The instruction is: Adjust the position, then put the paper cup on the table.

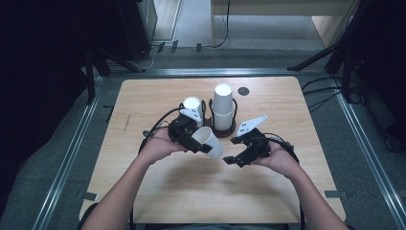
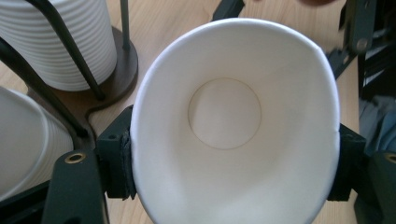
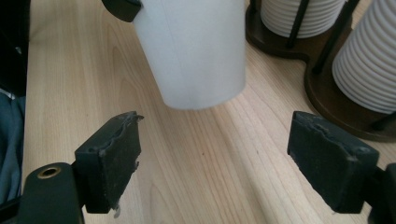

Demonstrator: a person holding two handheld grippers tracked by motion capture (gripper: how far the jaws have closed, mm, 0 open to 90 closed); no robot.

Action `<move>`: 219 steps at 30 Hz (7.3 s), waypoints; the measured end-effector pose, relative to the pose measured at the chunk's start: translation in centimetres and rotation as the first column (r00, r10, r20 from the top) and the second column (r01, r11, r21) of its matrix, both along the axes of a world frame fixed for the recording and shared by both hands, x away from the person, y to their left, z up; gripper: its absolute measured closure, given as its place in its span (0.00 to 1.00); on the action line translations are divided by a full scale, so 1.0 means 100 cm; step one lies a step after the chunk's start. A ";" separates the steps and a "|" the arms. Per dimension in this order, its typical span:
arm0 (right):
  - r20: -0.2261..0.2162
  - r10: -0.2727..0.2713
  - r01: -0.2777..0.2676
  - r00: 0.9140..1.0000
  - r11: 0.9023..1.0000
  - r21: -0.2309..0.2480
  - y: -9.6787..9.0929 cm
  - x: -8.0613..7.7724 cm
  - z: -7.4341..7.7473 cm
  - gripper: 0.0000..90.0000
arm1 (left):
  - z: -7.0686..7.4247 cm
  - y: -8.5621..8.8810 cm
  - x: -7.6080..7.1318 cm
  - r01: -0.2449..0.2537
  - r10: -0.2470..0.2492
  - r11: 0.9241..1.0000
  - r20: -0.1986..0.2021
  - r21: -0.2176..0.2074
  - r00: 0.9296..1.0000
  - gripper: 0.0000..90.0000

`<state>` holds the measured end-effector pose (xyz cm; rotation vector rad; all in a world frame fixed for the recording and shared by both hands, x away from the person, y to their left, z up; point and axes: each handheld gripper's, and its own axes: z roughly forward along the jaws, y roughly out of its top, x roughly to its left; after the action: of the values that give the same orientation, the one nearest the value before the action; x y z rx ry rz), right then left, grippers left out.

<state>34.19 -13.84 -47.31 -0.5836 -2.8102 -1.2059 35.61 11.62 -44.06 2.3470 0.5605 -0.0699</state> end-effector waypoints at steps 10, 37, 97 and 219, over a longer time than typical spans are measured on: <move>0.006 -0.060 0.060 0.998 0.998 0.003 -0.007 0.002 0.003 0.21 | -0.002 0.006 0.000 0.009 -0.009 0.997 0.004 0.075 1.000 0.28; 0.059 -0.125 0.125 0.990 0.992 0.010 -0.020 0.005 0.006 0.21 | -0.002 0.044 -0.008 0.008 -0.006 0.989 -0.015 0.146 1.000 0.27; 0.069 -0.231 0.232 0.971 0.973 -0.014 -0.036 0.027 0.000 0.21 | 0.005 0.167 0.041 -0.323 0.339 0.919 -0.035 0.227 0.940 0.27; 0.118 -0.193 0.195 0.974 0.981 -0.011 -0.037 0.018 -0.001 0.21 | 0.029 0.140 0.027 -0.431 0.431 0.900 0.020 0.059 0.902 0.02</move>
<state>36.02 -17.55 -47.39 -0.8336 -2.9231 -1.2803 38.26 25.62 -41.12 2.2252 1.0802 0.1624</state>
